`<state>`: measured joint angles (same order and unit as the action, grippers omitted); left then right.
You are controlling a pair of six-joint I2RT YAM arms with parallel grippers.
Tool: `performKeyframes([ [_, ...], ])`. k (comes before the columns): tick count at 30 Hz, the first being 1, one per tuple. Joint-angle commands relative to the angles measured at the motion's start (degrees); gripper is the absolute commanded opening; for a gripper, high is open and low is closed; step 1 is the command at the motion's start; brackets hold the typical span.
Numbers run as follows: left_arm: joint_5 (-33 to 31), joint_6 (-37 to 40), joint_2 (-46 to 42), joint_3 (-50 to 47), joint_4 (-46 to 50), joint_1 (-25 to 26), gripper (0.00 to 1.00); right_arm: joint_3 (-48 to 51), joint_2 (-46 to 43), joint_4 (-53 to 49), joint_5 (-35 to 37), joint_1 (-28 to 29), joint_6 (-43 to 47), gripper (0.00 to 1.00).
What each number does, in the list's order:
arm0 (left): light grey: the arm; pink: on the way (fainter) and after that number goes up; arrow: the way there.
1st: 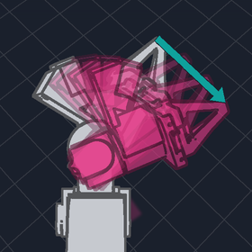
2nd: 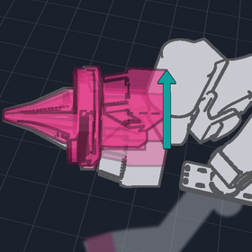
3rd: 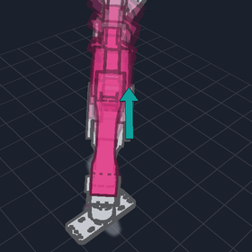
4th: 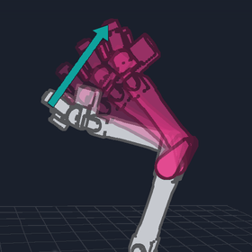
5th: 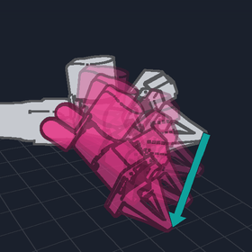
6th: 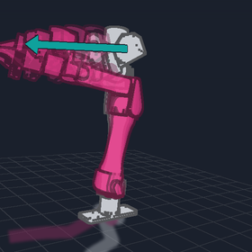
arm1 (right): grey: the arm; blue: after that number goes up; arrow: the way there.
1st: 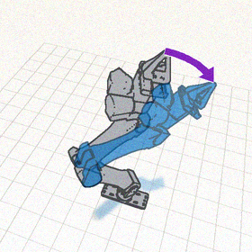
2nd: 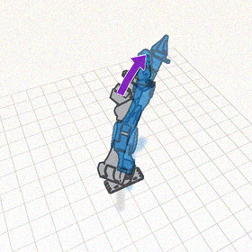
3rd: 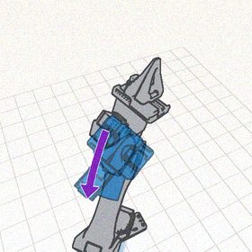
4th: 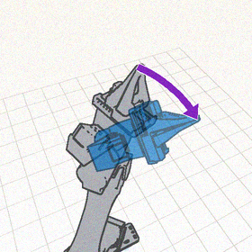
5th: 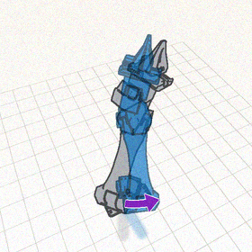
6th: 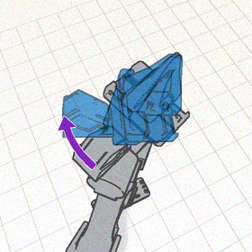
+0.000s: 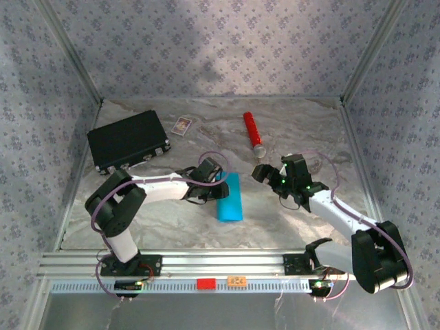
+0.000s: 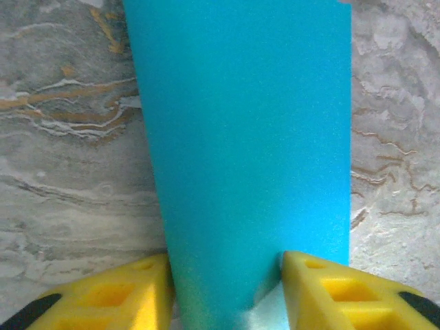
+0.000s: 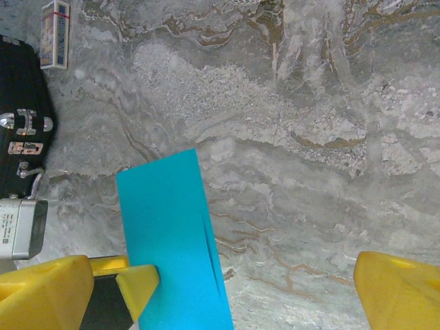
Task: Fold a paper plane with a square sheet of paper (pick it up from the middle)
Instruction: Hold the square sheet of paper at the center of the table.
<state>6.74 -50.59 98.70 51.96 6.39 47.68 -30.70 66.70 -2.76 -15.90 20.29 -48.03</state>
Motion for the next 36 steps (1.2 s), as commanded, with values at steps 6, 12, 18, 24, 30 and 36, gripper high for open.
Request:
performKeyframes([
  [6,-1.7,1.7,2.3,1.7,4.0,-0.4,0.43,-1.6,0.5,-0.4,0.4,0.3,0.7,0.99],
  [12,-3.0,2.1,3.6,2.8,5.9,-0.4,0.45,-1.6,0.6,-0.4,0.3,0.3,0.7,0.99],
  [18,-4.5,3.5,6.1,5.4,9.6,-0.1,0.46,-1.5,0.6,-0.3,0.4,0.3,0.7,0.99],
  [24,-5.0,3.4,7.4,6.1,10.6,0.0,0.47,-1.4,0.6,-0.5,0.4,0.3,0.7,0.99],
  [30,-5.8,3.7,8.6,7.1,12.0,0.2,0.48,-1.6,0.6,-0.6,0.4,0.4,0.8,0.99],
  [36,-5.8,4.2,9.3,7.8,12.2,0.3,0.48,-1.5,0.7,-0.5,0.3,0.4,0.8,0.99],
])
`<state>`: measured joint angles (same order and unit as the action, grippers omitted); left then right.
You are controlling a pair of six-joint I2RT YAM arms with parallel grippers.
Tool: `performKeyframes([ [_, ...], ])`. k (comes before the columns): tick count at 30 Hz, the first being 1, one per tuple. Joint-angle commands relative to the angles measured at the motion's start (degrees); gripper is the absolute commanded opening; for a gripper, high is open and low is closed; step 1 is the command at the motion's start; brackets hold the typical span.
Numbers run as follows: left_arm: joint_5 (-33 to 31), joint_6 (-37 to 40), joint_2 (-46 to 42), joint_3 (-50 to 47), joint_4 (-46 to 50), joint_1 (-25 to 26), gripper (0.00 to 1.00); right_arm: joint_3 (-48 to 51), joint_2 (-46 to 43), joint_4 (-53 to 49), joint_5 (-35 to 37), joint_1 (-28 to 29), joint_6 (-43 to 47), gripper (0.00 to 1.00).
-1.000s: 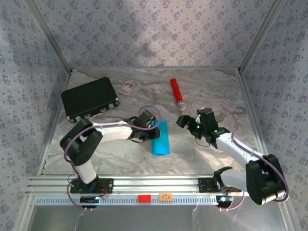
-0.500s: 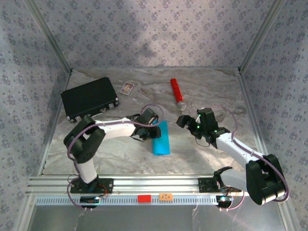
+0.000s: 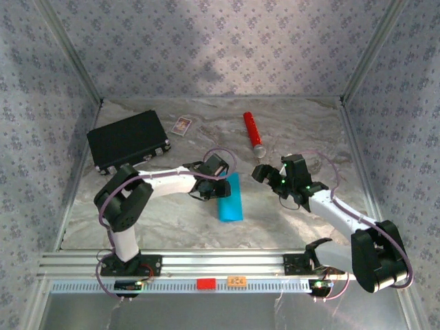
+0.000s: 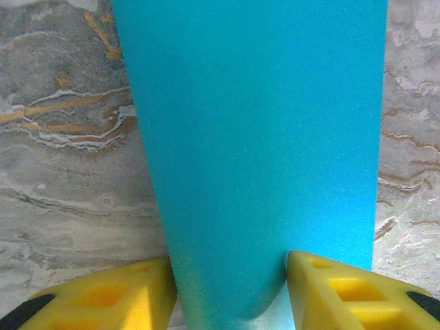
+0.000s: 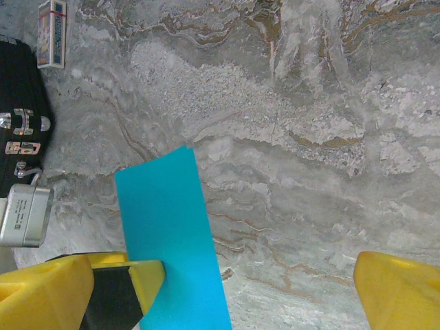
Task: Fold a paper plane with a square sheet of paper (pick it up from the middle)
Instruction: Hold the square sheet of paper at the center of the table.
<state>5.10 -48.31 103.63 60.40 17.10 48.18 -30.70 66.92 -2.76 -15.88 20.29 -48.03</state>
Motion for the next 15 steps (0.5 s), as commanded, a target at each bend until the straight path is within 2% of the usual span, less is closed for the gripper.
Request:
performKeyframes([
  [1,-4.2,2.3,4.5,-0.4,1.5,-0.2,0.49,-1.5,0.5,-0.5,0.2,0.4,0.8,0.99],
  [15,-5.1,2.3,5.8,0.3,2.7,0.0,0.50,-1.5,0.7,-0.4,-0.2,0.4,1.1,0.99],
])
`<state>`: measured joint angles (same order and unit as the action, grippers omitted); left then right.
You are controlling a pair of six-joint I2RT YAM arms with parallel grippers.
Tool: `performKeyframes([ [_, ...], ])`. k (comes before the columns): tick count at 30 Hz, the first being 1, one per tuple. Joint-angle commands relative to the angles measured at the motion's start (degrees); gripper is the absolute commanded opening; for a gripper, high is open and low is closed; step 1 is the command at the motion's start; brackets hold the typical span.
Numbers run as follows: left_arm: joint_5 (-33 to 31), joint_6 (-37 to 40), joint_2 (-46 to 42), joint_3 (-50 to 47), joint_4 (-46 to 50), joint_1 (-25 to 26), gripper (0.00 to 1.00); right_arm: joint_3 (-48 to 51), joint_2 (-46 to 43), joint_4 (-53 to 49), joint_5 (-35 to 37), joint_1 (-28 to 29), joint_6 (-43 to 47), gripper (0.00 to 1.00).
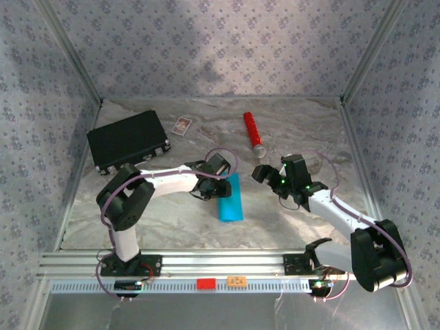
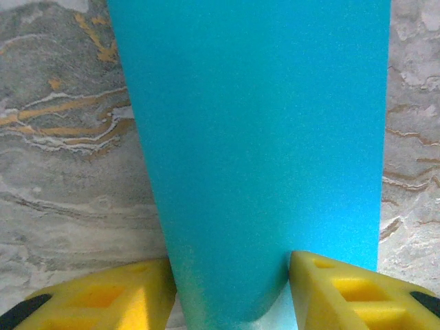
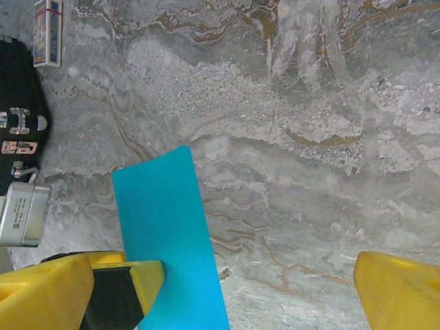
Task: Fold a paper plane with a square sheet of paper (pick it up from the middle)
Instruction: Hold the square sheet of paper at the center of the table.
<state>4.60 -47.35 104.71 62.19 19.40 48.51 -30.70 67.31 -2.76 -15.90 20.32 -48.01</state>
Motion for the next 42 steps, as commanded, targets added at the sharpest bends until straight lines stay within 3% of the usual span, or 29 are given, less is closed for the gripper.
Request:
performKeyframes([
  [1,-4.6,1.6,4.7,-1.5,0.2,-0.2,0.49,-1.5,0.4,-0.3,-0.3,0.5,1.2,0.99],
  [42,-4.7,3.6,6.0,-1.1,-0.1,0.1,0.48,-3.3,6.1,1.3,-4.1,1.9,2.0,0.98],
])
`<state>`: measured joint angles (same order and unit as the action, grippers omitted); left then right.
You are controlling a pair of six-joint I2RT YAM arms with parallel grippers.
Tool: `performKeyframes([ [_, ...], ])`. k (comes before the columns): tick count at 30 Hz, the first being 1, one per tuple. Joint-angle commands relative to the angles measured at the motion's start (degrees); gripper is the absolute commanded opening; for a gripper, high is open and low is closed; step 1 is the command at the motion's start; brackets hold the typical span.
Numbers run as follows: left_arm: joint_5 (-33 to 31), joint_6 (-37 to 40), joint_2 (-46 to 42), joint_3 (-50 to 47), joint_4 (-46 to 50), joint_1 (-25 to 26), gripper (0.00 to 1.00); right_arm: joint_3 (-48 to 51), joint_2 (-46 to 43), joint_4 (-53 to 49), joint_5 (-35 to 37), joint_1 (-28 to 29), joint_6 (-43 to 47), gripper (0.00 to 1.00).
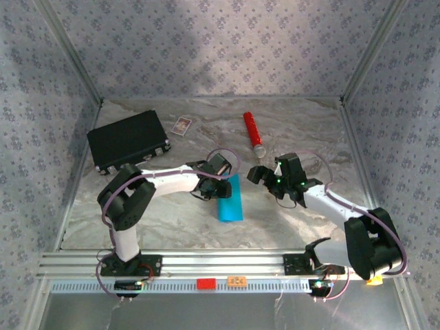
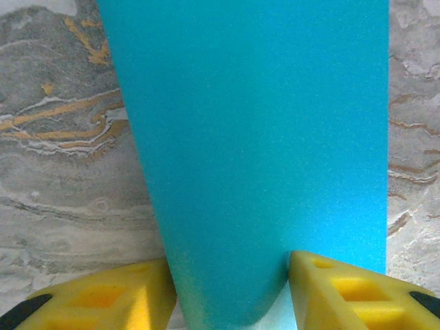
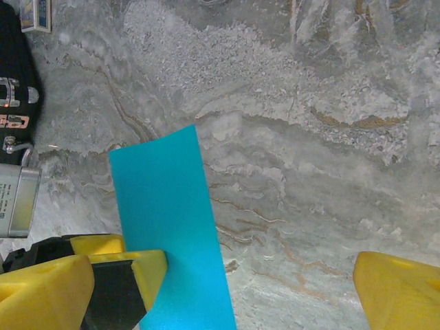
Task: Fold a paper plane with a square sheet of paper (pick it up from the middle)
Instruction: Hold the square sheet of paper at the center of the table.
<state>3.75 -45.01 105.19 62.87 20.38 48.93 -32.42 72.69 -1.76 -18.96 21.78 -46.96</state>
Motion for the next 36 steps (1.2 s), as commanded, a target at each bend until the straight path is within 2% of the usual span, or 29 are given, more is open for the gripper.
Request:
performKeyframes([
  [1,-3.8,1.3,5.6,-1.8,-1.0,-0.4,0.49,-1.7,1.0,0.5,-1.4,0.5,1.0,0.97],
  [6,-4.0,1.2,5.6,-1.9,-1.0,-0.4,0.49,-2.1,2.7,1.7,-3.4,0.7,0.9,0.91],
  [11,-3.7,1.1,5.6,-1.9,-1.3,-0.4,0.49,-3.0,5.5,2.7,-5.6,1.6,0.5,0.80],
  [14,-3.7,1.2,5.7,-1.8,-1.3,-0.3,0.49,-3.5,7.1,3.0,-6.9,2.3,0.6,0.64],
  [15,-3.7,1.2,5.7,-1.9,-1.3,-0.3,0.49,-3.5,7.4,3.1,-7.0,2.5,0.4,0.54],
  [20,-3.8,1.4,5.8,-1.9,-1.2,-0.3,0.49,-2.8,8.7,4.9,-6.5,4.5,-0.8,0.20],
  [24,-4.1,1.5,5.9,-2.0,-1.3,-0.3,0.49,-4.0,11.3,5.2,-7.7,5.8,-1.0,0.02],
  [36,-4.2,1.4,6.1,-2.1,-1.4,-0.1,0.49,-7.8,19.1,7.0,-11.2,9.3,-0.9,0.00],
])
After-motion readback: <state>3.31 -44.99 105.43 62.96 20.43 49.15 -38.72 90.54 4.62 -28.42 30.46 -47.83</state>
